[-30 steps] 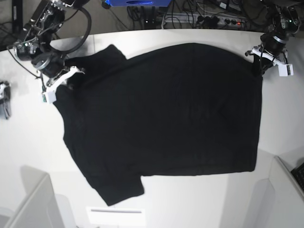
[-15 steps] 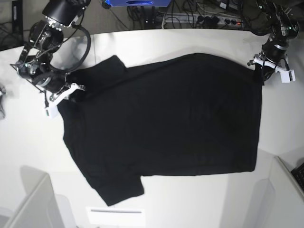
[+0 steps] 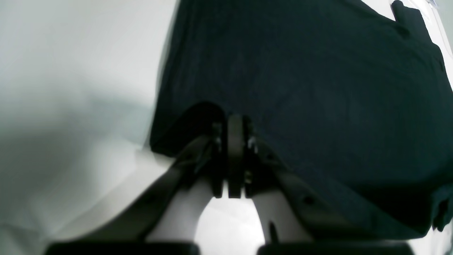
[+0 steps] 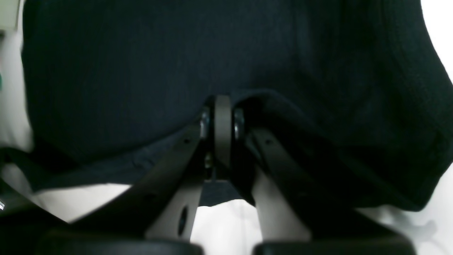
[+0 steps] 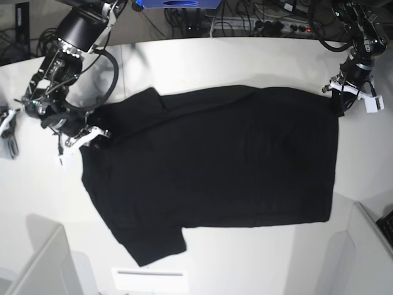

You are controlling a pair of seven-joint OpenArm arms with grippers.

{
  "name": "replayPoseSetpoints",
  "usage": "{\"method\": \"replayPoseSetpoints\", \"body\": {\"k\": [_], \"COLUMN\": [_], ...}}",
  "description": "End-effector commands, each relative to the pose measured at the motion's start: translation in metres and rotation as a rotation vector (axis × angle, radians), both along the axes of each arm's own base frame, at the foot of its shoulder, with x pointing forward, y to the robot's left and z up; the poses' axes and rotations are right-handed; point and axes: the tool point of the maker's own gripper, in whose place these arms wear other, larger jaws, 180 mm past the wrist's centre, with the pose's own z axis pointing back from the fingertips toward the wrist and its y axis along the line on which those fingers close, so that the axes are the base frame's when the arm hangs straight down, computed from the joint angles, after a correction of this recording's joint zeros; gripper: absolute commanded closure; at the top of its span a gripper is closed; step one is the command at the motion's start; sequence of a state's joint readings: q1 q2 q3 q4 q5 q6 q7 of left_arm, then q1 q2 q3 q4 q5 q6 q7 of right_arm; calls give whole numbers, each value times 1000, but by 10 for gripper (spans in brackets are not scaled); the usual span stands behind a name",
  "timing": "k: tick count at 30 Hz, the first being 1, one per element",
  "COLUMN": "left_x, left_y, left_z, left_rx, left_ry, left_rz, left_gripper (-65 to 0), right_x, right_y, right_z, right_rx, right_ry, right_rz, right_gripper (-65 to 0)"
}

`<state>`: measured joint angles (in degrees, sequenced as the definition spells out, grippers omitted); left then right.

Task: Fold the T-shirt properly
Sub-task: 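Drag the right gripper's corner along the shirt side, folding the sleeve inward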

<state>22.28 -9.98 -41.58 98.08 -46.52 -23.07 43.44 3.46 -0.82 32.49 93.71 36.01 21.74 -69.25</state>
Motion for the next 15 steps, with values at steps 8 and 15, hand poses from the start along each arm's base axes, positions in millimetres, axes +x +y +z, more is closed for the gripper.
{"method": "replayPoseSetpoints", "body": {"k": [8, 15], "left_x": [18, 22], "left_y": [10, 21], "left_z": [16, 4], "left_rx": [2, -40], "left_ry": [-60, -39], "left_rz": [42, 109], "left_gripper": [0, 0], "right_x": [27, 38], "right_y": [0, 16], "right_z": [17, 12], "right_rx": [35, 50], "right_ry": [-59, -72], "right_rz": [-18, 17], "right_gripper": [0, 0]}}
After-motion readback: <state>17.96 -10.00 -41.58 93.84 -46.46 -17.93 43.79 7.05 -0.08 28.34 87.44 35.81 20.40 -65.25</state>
